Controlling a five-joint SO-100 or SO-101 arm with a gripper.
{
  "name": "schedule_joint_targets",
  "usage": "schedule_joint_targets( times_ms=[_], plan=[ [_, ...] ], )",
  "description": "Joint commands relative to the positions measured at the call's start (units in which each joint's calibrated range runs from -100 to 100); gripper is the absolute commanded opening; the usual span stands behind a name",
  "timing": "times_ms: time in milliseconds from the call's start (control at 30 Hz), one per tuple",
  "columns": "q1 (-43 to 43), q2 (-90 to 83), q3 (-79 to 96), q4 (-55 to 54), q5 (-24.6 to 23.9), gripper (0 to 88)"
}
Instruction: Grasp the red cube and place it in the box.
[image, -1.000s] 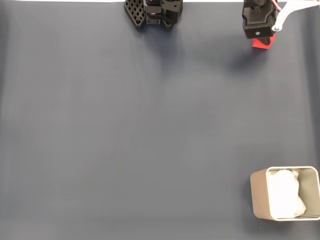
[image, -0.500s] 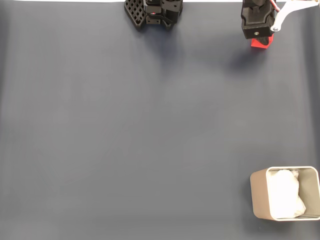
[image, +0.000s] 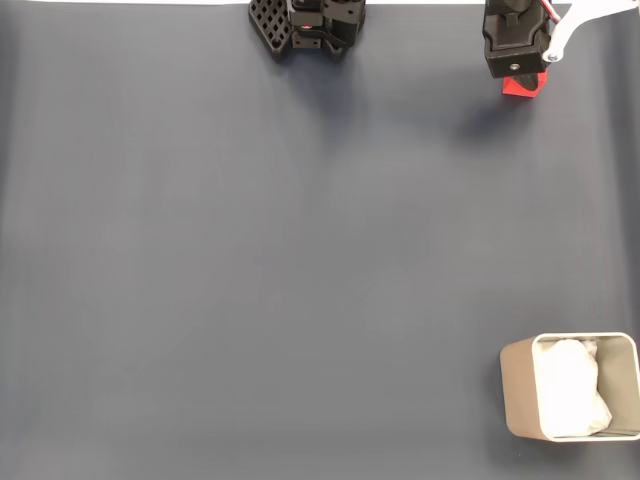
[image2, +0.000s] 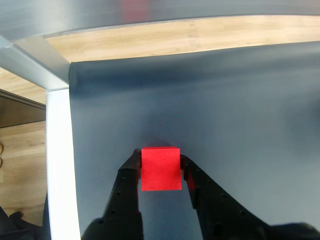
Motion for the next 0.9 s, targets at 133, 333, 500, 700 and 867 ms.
schedule_joint_targets(
  times_ms=[133, 333, 500, 700, 867],
  plan=[
    [-0.34, -0.16, -1.0, 0.63, 0.78, 7.6],
    [-0.27, -0.51, -1.28, 1.04, 0.73, 6.9],
    [0.87, -1.9, -4.74, 4.49, 0.54, 6.4],
    [5.06, -3.2, -14.41, 11.13, 0.44, 6.0],
    [8.75, -3.2, -20.71, 14.24, 0.59, 6.0]
  ],
)
